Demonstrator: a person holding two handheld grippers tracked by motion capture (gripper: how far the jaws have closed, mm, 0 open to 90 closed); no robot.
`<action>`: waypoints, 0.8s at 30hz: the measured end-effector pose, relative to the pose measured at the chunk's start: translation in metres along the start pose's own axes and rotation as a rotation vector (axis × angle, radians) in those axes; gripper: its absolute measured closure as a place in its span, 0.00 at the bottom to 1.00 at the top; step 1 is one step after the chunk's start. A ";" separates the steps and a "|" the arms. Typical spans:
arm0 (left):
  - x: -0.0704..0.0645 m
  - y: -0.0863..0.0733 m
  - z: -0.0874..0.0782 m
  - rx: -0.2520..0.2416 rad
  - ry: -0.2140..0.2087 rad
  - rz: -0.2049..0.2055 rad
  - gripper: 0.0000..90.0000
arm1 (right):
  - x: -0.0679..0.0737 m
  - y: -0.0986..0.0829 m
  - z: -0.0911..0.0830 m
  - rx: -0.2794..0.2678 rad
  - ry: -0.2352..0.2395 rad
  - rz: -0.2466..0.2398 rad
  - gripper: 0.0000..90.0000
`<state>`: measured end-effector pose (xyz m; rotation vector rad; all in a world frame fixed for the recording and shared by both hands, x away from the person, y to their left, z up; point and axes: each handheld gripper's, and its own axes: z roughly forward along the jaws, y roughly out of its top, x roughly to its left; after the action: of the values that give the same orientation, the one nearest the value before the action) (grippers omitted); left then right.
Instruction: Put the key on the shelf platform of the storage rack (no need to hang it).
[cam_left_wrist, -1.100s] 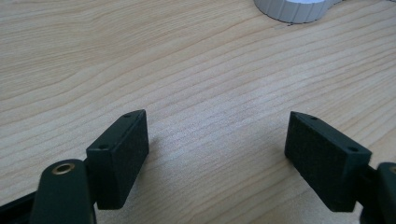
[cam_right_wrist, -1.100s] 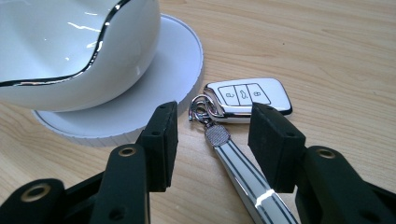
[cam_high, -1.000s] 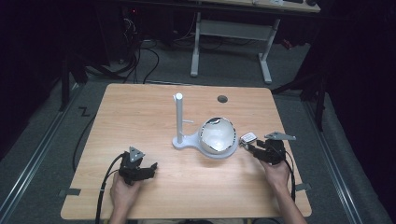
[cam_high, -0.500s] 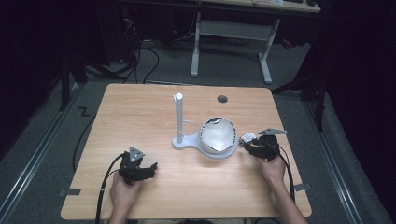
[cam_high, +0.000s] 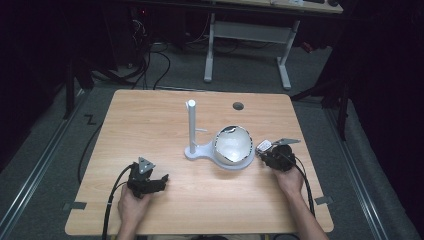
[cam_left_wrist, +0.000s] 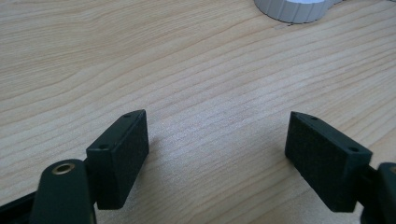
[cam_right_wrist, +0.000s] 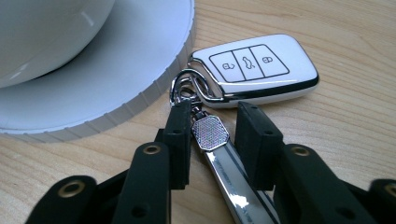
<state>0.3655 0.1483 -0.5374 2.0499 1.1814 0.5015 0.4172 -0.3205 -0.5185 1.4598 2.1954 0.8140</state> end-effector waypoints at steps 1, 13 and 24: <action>0.000 0.000 0.000 0.000 0.000 0.000 0.24 | 0.000 0.000 0.000 0.000 0.002 -0.003 0.76; 0.000 0.000 0.000 0.001 -0.002 0.000 0.24 | -0.002 0.000 0.000 -0.004 -0.011 -0.031 0.83; 0.000 0.000 0.000 0.000 -0.003 -0.002 0.24 | -0.009 0.005 -0.025 -0.102 0.018 0.019 0.83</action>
<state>0.3655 0.1485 -0.5374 2.0486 1.1818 0.4965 0.4096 -0.3336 -0.4963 1.4310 2.1230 0.9340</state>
